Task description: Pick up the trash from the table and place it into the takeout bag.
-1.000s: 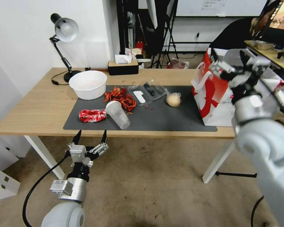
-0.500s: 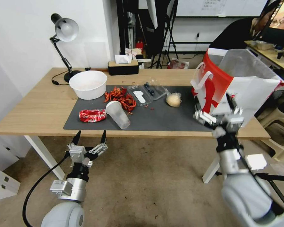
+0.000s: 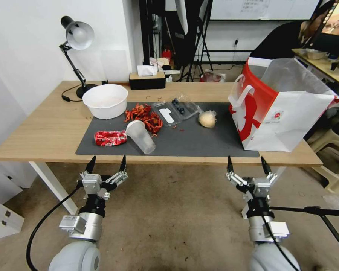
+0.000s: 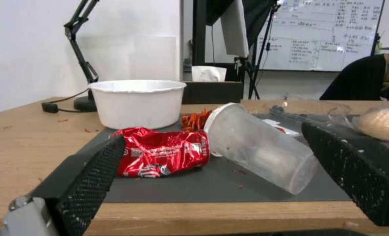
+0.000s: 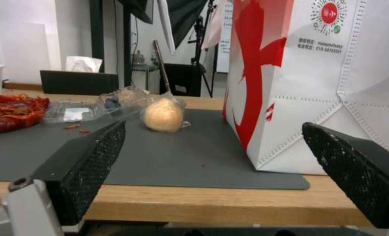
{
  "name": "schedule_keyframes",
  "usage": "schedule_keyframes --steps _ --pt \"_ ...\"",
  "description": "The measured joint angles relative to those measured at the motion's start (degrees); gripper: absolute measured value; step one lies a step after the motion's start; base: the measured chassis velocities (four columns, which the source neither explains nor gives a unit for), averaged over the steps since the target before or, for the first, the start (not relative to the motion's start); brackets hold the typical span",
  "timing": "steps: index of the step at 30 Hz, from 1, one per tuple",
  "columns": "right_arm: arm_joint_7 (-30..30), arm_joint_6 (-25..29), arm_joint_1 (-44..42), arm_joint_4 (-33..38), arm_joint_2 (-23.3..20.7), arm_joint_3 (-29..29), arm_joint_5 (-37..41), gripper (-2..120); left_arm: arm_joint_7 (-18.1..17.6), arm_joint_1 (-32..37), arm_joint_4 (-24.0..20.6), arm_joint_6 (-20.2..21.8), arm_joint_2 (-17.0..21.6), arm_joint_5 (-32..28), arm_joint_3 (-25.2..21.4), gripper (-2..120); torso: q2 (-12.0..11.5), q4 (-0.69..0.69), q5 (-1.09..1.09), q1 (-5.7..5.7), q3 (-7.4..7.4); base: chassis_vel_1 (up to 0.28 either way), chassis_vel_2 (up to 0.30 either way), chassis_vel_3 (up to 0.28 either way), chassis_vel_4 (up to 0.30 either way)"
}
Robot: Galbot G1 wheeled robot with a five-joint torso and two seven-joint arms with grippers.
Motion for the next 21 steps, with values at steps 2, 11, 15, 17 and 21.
schedule_keyframes --steps 2,11,15,17,21 --pt "0.0 0.0 0.3 0.0 0.1 -0.1 0.2 100 0.0 0.0 0.0 0.0 0.0 0.0 0.0 100 0.0 0.00 0.00 0.00 0.00 0.000 0.000 0.000 0.000" --pt "0.0 -4.0 4.5 1.3 -1.0 -1.1 6.2 100 0.0 -0.1 0.1 0.0 0.0 0.0 0.0 100 0.0 0.00 0.00 0.00 0.00 0.000 0.000 0.000 0.000" --pt "0.6 -7.6 9.1 1.5 -1.8 -2.3 10.7 100 0.0 -0.2 0.1 0.0 -0.2 0.0 0.0 100 0.0 -0.01 0.00 0.00 0.00 0.000 0.000 0.000 0.000" --pt "0.9 -8.7 10.8 1.3 -2.1 -2.6 11.9 100 0.0 -0.2 0.1 0.0 -0.3 0.0 0.0 100 0.0 0.00 0.00 0.00 0.00 0.000 0.000 0.000 0.000" --pt "1.4 -12.1 16.3 -0.6 -3.1 -3.9 16.8 100 0.0 -0.1 0.1 0.0 -0.6 0.1 0.0 100 0.0 -0.02 0.01 0.01 0.00 0.000 0.000 0.000 0.000"
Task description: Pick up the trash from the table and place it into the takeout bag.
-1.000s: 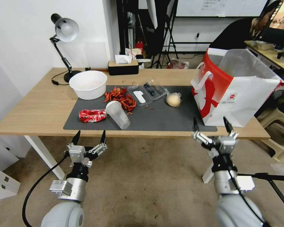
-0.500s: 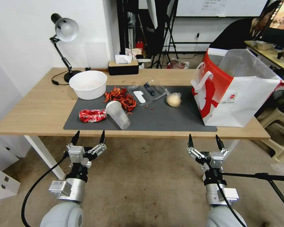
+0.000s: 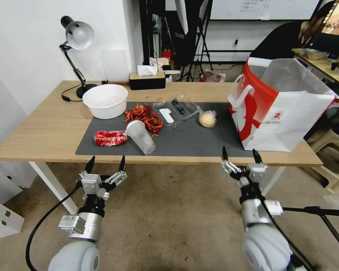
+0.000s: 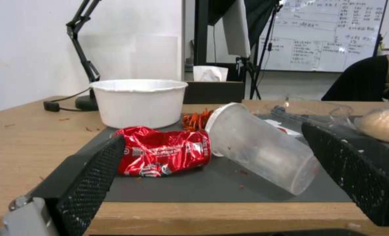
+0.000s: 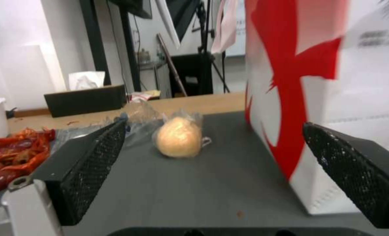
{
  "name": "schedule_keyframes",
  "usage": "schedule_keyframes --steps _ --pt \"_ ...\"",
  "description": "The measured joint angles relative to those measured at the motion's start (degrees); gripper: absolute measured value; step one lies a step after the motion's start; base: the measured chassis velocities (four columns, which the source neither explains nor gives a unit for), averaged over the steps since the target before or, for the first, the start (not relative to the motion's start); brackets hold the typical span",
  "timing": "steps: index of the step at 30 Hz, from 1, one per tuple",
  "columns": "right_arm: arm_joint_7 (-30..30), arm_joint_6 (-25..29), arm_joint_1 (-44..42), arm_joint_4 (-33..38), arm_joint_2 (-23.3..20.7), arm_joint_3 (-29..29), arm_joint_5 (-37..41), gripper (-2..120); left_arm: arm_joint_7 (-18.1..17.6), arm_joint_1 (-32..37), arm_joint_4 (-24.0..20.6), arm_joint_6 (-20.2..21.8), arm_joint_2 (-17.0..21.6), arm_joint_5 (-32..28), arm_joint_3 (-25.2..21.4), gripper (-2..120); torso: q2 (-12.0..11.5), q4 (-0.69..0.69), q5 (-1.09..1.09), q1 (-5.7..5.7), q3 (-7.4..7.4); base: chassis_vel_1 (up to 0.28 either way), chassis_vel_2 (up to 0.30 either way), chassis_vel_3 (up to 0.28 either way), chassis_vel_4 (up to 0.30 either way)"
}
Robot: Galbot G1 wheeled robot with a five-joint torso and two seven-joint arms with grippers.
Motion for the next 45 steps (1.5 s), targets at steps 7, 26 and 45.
schedule_keyframes --steps 7,26,45 --pt "2.0 -5.2 12.7 -5.5 -1.3 -4.0 9.3 100 0.0 0.2 -0.2 -0.2 -0.2 0.1 -0.1 100 0.0 0.02 -0.01 0.00 0.00 0.000 0.000 0.000 0.000" --pt "6.7 -16.9 39.2 -26.7 0.5 -15.9 22.7 100 0.1 0.5 -0.2 -1.0 -0.2 0.1 -0.5 100 0.0 0.02 -0.01 0.00 0.00 0.000 0.000 0.000 0.000" --pt "7.8 -20.5 44.8 -36.1 3.1 -19.2 25.8 68 -0.1 0.2 0.5 -1.4 0.0 -0.3 -1.0 100 0.0 0.01 -0.01 0.00 0.00 0.000 0.000 0.000 0.000"
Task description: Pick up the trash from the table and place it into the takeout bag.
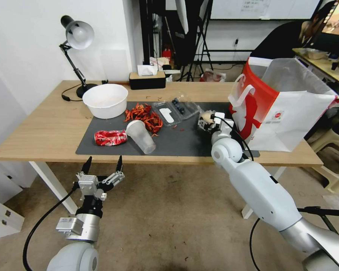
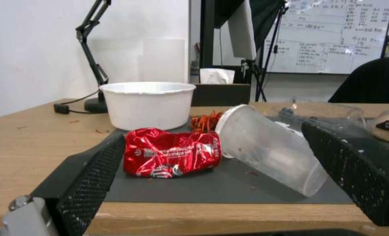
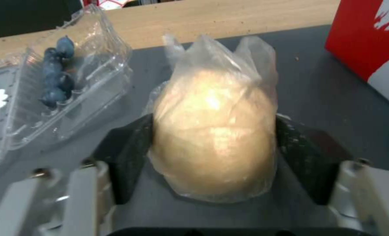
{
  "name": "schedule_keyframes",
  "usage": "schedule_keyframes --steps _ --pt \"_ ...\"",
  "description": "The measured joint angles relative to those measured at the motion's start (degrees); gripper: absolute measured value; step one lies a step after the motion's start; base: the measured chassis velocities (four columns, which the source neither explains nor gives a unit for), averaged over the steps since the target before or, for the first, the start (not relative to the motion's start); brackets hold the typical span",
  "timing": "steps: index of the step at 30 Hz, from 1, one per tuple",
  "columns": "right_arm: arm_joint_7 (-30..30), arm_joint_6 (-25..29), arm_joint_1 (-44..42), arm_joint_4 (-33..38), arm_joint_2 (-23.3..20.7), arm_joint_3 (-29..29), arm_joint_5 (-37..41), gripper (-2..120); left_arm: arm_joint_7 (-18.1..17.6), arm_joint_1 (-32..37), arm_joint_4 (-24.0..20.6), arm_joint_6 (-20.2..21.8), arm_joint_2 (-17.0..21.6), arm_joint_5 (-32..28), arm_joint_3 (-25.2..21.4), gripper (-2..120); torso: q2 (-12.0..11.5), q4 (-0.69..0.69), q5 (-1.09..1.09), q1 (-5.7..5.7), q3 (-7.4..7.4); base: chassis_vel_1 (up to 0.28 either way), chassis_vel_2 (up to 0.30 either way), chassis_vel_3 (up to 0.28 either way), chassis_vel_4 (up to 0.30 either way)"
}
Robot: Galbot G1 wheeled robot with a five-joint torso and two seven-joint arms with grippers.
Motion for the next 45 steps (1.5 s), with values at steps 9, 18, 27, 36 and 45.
schedule_keyframes --steps 9,18,27,36,45 --pt "0.0 -0.2 0.4 -1.6 0.9 -0.2 -0.1 34 -0.1 0.0 0.3 -0.3 0.2 -0.1 -0.2 100 0.0 0.01 0.00 -0.01 -0.01 0.000 0.000 0.000 0.000" --pt "0.9 -0.4 -0.1 0.4 0.5 0.1 0.5 7 -0.1 0.0 0.3 -0.4 0.2 -0.1 -0.1 100 0.0 0.00 0.02 -0.01 0.00 0.000 0.000 0.000 0.000" --pt "-3.1 2.4 -5.2 14.9 -3.3 3.8 3.1 6 -0.1 0.0 0.3 -0.5 0.3 -0.2 -0.1 100 0.0 0.00 0.01 -0.01 0.00 0.000 0.000 0.000 0.000" --pt "-13.7 9.6 -7.5 25.3 -6.3 9.7 6.4 6 -0.1 0.0 0.3 -0.5 0.2 0.0 0.2 100 0.0 0.01 0.01 -0.02 -0.01 0.000 0.000 0.000 0.000" --pt "-8.7 3.5 -1.7 29.4 -12.1 18.6 -1.3 6 0.0 0.5 -0.2 -0.6 0.0 0.4 0.6 100 0.0 0.00 0.02 -0.01 0.00 0.000 0.000 0.000 0.000"
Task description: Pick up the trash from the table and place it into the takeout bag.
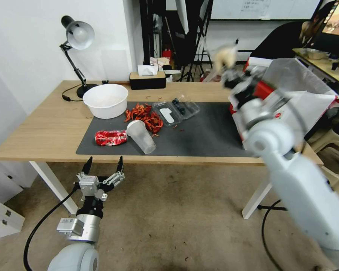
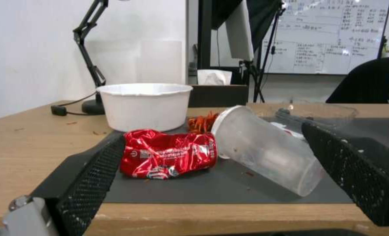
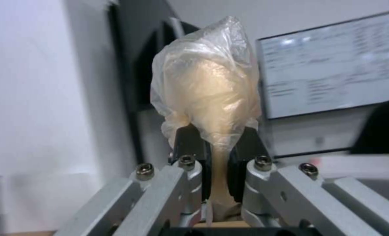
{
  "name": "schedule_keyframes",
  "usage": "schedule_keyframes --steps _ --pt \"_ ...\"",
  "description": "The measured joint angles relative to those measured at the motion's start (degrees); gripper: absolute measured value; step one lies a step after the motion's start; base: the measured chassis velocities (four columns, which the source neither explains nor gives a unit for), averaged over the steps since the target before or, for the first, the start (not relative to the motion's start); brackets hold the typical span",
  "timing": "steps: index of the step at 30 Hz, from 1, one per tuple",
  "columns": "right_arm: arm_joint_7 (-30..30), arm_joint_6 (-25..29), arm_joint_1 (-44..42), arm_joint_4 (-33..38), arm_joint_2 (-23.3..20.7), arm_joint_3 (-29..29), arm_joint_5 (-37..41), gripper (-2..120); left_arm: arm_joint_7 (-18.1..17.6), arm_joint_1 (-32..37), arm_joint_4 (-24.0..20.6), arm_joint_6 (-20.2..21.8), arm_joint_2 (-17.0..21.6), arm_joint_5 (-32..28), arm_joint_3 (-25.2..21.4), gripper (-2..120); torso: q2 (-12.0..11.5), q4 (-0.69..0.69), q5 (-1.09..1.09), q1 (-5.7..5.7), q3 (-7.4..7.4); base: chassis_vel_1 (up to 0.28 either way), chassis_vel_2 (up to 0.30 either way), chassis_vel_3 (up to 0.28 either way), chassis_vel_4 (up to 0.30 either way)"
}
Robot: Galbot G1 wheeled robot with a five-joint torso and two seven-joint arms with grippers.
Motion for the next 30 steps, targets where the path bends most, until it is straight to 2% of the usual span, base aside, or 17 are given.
schedule_keyframes --steps 2,3,6,7,10,16,19,21,24,25,30 --pt "4.0 -4.1 1.3 -0.7 -1.4 1.2 -1.4 6 0.0 0.0 -0.1 0.0 -0.1 0.1 0.2 100 0.0 -0.01 -0.02 0.00 0.00 0.000 0.000 0.000 0.000" --pt "4.0 -4.1 1.3 -0.7 -1.4 1.2 -1.4 6 0.0 0.0 -0.1 0.0 -0.1 0.1 0.2 100 0.0 -0.01 -0.02 0.00 0.00 0.000 0.000 0.000 0.000" --pt "10.5 -12.2 2.3 -2.2 -2.1 2.4 -1.9 6 0.1 0.1 -0.2 -0.1 -0.3 0.3 0.4 100 0.0 -0.01 0.00 0.00 0.01 0.000 0.000 0.000 0.000" --pt "10.5 -12.2 2.3 -2.2 -2.1 2.4 -1.9 6 0.1 0.1 -0.2 -0.1 -0.3 0.3 0.4 100 0.0 -0.01 0.00 0.00 0.01 0.000 0.000 0.000 0.000" --pt "15.6 -18.0 3.2 -3.5 -2.2 2.9 1.3 6 0.1 0.2 -0.2 -0.2 -0.2 0.3 0.4 100 0.0 0.00 0.00 0.00 0.01 0.000 0.000 0.000 0.000" --pt "21.9 -22.6 4.3 -4.6 -1.5 3.5 9.0 6 0.1 0.4 -0.4 -0.2 -0.1 0.3 0.3 100 0.0 0.00 -0.01 0.00 0.01 0.000 0.000 0.000 0.000" --pt "23.2 -23.5 4.4 -4.8 -1.2 4.1 11.3 6 0.1 0.4 -0.4 -0.3 -0.1 0.3 0.2 100 0.0 0.01 -0.02 0.00 0.01 0.000 0.000 0.000 0.000" --pt "23.4 -23.7 4.3 -4.8 -1.1 4.4 11.7 9 0.1 0.5 -0.4 -0.3 -0.1 0.3 0.2 100 0.0 0.01 -0.02 0.00 0.01 0.000 0.000 0.000 0.000" --pt "23.8 -24.0 3.9 -4.4 -1.3 5.2 12.6 25 0.1 0.5 -0.4 -0.4 0.0 0.3 0.2 100 0.0 0.00 -0.01 0.00 0.01 0.000 0.000 0.000 0.000" --pt "23.8 -24.0 3.9 -4.4 -1.3 5.2 12.6 25 0.1 0.5 -0.4 -0.4 0.0 0.3 0.2 100 0.0 0.00 -0.01 0.00 0.01 0.000 0.000 0.000 0.000" --pt "24.1 -24.3 3.6 -3.7 -2.0 6.5 13.7 44 0.2 0.5 -0.5 -0.4 -0.1 0.4 0.4 100 0.0 0.00 -0.02 0.00 0.00 0.000 0.000 0.000 0.000"
